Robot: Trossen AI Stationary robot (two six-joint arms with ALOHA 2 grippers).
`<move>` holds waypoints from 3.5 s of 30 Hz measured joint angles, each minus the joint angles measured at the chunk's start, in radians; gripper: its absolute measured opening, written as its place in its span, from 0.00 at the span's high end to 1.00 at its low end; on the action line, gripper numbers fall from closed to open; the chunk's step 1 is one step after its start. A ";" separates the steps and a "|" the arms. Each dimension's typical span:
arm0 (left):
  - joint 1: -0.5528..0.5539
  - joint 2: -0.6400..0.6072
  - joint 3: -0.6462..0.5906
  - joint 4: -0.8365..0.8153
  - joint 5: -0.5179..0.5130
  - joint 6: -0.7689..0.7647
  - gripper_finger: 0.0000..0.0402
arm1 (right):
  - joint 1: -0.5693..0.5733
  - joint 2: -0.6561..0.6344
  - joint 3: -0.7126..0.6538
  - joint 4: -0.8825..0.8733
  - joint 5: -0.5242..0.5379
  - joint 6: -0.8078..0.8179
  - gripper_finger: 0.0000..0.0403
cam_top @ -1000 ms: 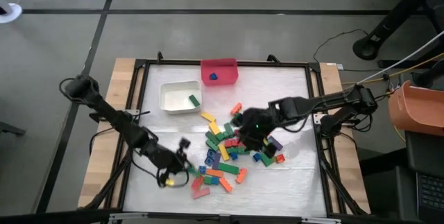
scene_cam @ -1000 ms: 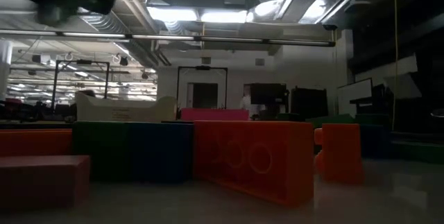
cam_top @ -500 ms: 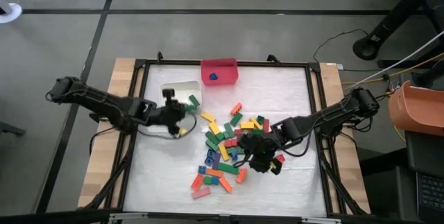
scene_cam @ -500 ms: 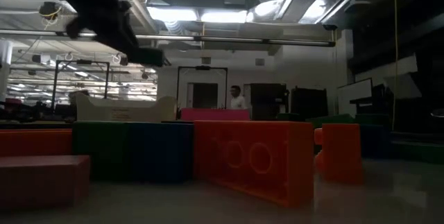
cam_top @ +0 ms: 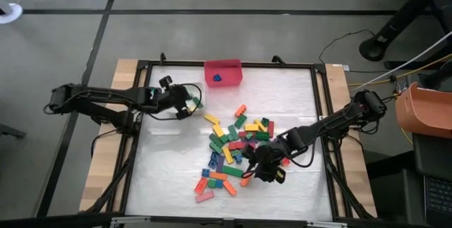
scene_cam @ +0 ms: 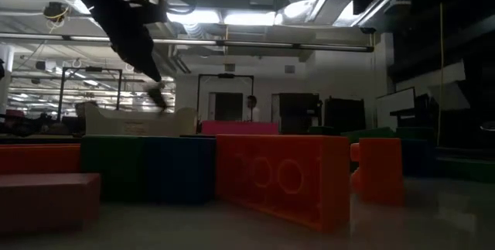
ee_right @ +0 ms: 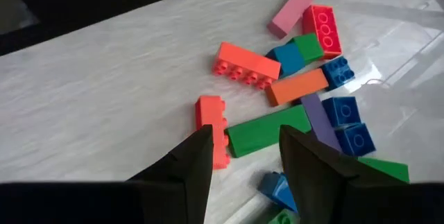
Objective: Sort blocks by size
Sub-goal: Put the large green game piece into the white bin, then put the large orange game piece into the white bin
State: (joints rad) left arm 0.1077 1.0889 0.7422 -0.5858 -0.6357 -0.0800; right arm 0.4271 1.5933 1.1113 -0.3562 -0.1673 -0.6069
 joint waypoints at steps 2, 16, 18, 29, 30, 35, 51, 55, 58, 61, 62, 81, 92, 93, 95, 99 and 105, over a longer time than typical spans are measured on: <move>0.010 0.000 0.000 0.000 0.014 -0.001 0.60 | 0.000 0.000 -0.020 0.024 0.000 0.004 0.59; 0.016 0.000 0.000 0.000 0.033 -0.053 0.54 | -0.001 0.013 -0.138 0.228 -0.027 0.007 0.59; 0.016 0.000 0.000 -0.001 0.034 -0.065 0.54 | -0.001 0.031 -0.146 0.233 -0.028 0.007 0.59; 0.011 0.000 0.000 0.000 0.035 -0.078 0.54 | -0.002 0.205 -0.145 0.306 -0.015 0.001 0.59; 0.009 0.000 0.000 0.001 0.035 -0.078 0.54 | -0.002 0.215 -0.145 0.307 -0.005 0.000 0.59; -0.004 0.000 0.000 0.002 0.071 -0.083 0.54 | -0.002 0.256 -0.145 0.307 0.002 0.000 0.60; -0.187 0.000 0.000 0.003 0.411 -0.343 0.54 | -0.003 0.218 0.028 0.137 0.060 -0.096 0.78; -0.276 0.000 0.000 0.002 0.442 -0.404 0.54 | -0.024 0.217 0.149 -0.006 0.188 -0.217 0.78; -0.348 0.000 0.000 0.002 0.443 -0.453 0.54 | -0.067 0.217 0.213 -0.031 0.286 -0.324 0.77; -0.421 0.000 0.000 0.002 0.443 -0.501 0.54 | -0.133 0.217 0.258 -0.008 0.337 -0.429 0.77; -0.446 0.000 0.000 0.002 0.444 -0.517 0.54 | -0.161 0.217 0.265 0.018 0.343 -0.459 0.77; -0.690 0.000 0.000 0.007 0.298 -0.733 0.54 | -0.657 0.447 0.267 0.759 -0.019 -0.502 0.76; -0.704 0.000 0.000 0.058 0.208 -0.697 0.54 | -0.676 0.539 0.266 0.923 -0.018 -0.492 0.76; -0.704 0.000 0.000 0.057 0.204 -0.697 0.54 | -0.676 0.539 0.266 0.922 -0.018 -0.492 0.76; -0.704 0.000 0.000 0.055 0.202 -0.698 0.54 | -0.676 0.539 0.266 0.922 -0.018 -0.491 0.76; -0.704 0.007 0.000 0.057 0.186 -0.698 0.54 | -0.676 0.539 0.266 0.932 -0.018 -0.452 0.72; -0.703 0.078 0.000 0.061 0.172 -0.698 0.54 | -0.677 0.539 0.266 0.932 -0.017 -0.392 0.55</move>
State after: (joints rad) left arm -0.5957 1.1670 0.7422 -0.5247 -0.4638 -0.7776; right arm -0.2497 2.1319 1.3773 0.5758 -0.1844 -0.9989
